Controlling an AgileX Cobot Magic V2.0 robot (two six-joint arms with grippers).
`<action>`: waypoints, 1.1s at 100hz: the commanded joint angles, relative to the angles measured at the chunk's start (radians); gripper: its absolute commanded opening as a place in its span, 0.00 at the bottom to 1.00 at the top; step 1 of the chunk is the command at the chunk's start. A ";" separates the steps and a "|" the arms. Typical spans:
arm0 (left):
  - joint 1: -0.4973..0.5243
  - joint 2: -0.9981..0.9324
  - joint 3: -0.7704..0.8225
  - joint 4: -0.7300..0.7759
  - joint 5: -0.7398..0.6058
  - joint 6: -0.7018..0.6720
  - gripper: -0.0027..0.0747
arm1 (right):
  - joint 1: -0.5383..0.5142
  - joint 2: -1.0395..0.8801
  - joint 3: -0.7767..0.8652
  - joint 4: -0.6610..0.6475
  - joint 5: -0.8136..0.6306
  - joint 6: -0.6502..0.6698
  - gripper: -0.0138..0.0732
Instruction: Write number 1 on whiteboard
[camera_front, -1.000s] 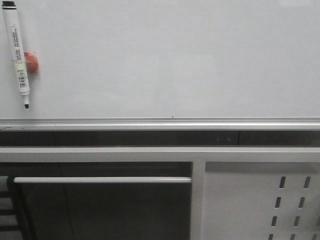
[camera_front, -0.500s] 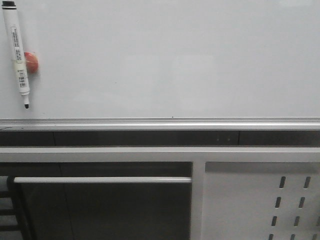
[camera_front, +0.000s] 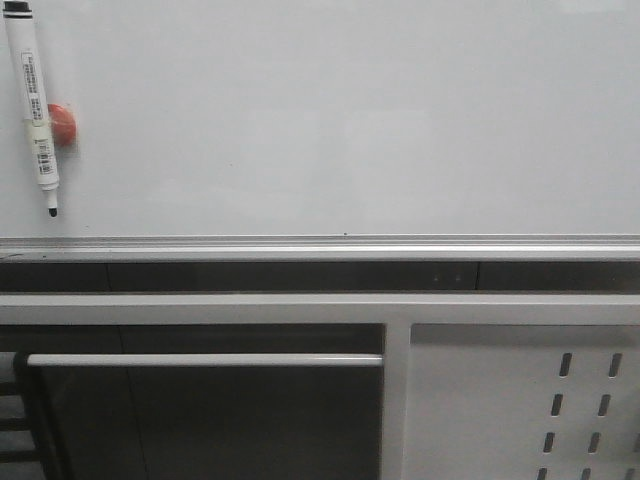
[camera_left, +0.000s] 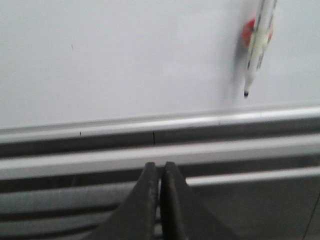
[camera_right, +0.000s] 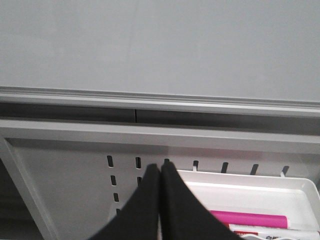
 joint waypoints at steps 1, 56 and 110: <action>-0.008 -0.027 0.021 -0.101 -0.236 -0.005 0.01 | 0.001 -0.012 0.028 0.040 -0.135 -0.003 0.09; -0.008 -0.027 0.021 -0.197 -0.535 -0.010 0.01 | 0.001 -0.012 0.028 0.217 -0.981 0.043 0.09; -0.008 -0.027 0.019 -0.322 -0.756 -0.109 0.01 | 0.001 -0.012 -0.027 0.446 -0.913 0.192 0.09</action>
